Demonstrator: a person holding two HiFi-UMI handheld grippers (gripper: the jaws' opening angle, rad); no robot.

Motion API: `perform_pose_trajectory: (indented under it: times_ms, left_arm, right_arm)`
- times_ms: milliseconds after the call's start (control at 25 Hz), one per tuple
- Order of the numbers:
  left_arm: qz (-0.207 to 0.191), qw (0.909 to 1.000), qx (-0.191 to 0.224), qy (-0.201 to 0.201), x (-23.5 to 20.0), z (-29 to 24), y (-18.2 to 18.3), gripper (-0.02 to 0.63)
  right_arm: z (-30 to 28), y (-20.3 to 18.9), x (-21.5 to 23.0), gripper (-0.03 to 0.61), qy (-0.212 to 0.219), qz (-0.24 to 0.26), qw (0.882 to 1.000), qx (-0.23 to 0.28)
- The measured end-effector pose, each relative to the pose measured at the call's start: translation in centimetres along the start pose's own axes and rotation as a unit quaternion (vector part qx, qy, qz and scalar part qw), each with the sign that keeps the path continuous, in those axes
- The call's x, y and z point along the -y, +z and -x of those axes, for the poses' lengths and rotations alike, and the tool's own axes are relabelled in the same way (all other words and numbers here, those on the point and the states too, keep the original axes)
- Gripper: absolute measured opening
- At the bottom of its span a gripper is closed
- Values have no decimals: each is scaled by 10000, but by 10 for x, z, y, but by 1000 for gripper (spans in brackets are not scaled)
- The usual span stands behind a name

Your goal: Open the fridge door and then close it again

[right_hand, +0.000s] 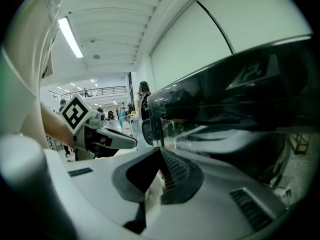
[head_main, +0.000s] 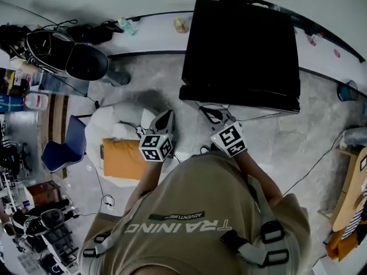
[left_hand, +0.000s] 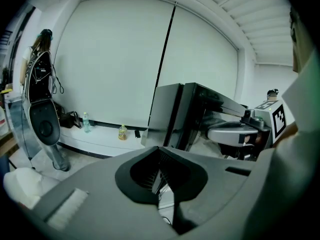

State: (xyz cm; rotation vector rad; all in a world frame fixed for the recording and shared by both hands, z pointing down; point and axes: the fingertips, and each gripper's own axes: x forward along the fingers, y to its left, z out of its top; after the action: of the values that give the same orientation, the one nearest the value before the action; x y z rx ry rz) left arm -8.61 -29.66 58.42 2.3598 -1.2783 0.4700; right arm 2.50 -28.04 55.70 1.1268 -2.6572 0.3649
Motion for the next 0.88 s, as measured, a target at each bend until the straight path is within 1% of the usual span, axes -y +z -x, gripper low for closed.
perform_pose_trajectory:
  times_ms: [200, 320, 440, 560, 720, 880]
  left_arm:
    - [-31, 10000, -61, 9, 4, -15, 3, 0]
    - [-39, 9999, -90, 30, 6, -22, 2, 0]
    - [-21, 9999, -77, 67, 2, -26, 2, 2]
    - [-4, 10000, -26, 71, -1, -30, 2, 2]
    - [-79, 9999, 5, -92, 3, -28, 4, 0]
    - [-185, 9993, -8, -314, 6, -16, 4, 0]
  right_arm:
    - [-2, 3, 6, -5, 128, -8, 9999, 90]
    - [-1, 2, 7, -5, 234, 84, 9996, 112]
    - [-3, 4, 4, -5, 333, 112, 9992, 171]
    - [-4, 6, 2, -5, 336, 159, 9990, 249]
    - [-6, 4, 8, -5, 97, 144, 9997, 194]
    - [4, 11, 11, -5, -420, 397, 9983, 125]
